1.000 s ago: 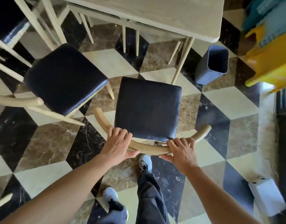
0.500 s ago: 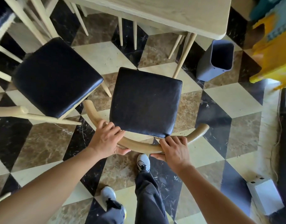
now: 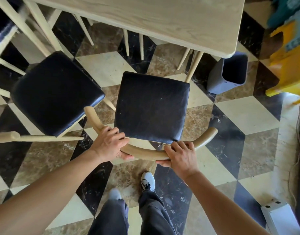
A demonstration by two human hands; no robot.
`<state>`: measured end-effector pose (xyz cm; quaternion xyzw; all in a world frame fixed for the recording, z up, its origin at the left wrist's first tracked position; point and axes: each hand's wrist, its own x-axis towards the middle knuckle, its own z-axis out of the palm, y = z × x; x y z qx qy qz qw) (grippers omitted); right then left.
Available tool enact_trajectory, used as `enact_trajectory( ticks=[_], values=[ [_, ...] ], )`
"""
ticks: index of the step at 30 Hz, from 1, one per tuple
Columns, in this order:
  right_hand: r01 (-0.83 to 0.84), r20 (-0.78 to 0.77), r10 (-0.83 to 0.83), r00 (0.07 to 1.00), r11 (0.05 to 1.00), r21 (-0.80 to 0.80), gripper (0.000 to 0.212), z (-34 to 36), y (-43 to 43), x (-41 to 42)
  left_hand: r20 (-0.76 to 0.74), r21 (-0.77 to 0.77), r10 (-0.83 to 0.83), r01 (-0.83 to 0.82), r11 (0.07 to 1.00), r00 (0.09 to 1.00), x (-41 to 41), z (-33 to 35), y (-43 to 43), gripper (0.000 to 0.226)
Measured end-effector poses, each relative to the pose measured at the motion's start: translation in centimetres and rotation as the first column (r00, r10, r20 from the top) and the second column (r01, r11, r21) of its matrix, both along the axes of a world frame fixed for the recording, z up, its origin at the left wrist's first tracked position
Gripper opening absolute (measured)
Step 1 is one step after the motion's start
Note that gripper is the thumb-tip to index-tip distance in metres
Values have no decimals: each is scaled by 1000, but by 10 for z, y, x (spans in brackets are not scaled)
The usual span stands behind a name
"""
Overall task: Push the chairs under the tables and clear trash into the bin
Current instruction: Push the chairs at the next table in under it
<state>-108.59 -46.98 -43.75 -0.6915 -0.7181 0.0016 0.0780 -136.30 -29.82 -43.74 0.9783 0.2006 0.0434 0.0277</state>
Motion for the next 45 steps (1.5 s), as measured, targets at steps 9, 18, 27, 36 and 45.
enact_trajectory(
  ticks=[9, 18, 27, 36, 45],
  values=[
    [21, -12, -22, 1000, 999, -36, 61, 5, 42, -1, 93, 1, -66, 66, 998, 994, 5, -5, 54, 68],
    [83, 13, -82, 997, 990, -117, 64, 8, 97, -15, 76, 25, -133, 131, 991, 988, 4, -1, 127, 69],
    [85, -7, -86, 996, 993, -80, 70, 6, 107, -21, 91, -26, -125, 128, 991, 988, 1, -4, 139, 71],
    [16, -45, -17, 999, 999, -29, 57, 2, 128, -27, 43, -49, -130, 133, 990, 991, -5, 2, 162, 73],
    [-21, -3, 21, 1000, 995, -97, 64, 4, 167, -4, 11, -85, -30, 31, 996, 999, 4, 7, 179, 77]
  ],
)
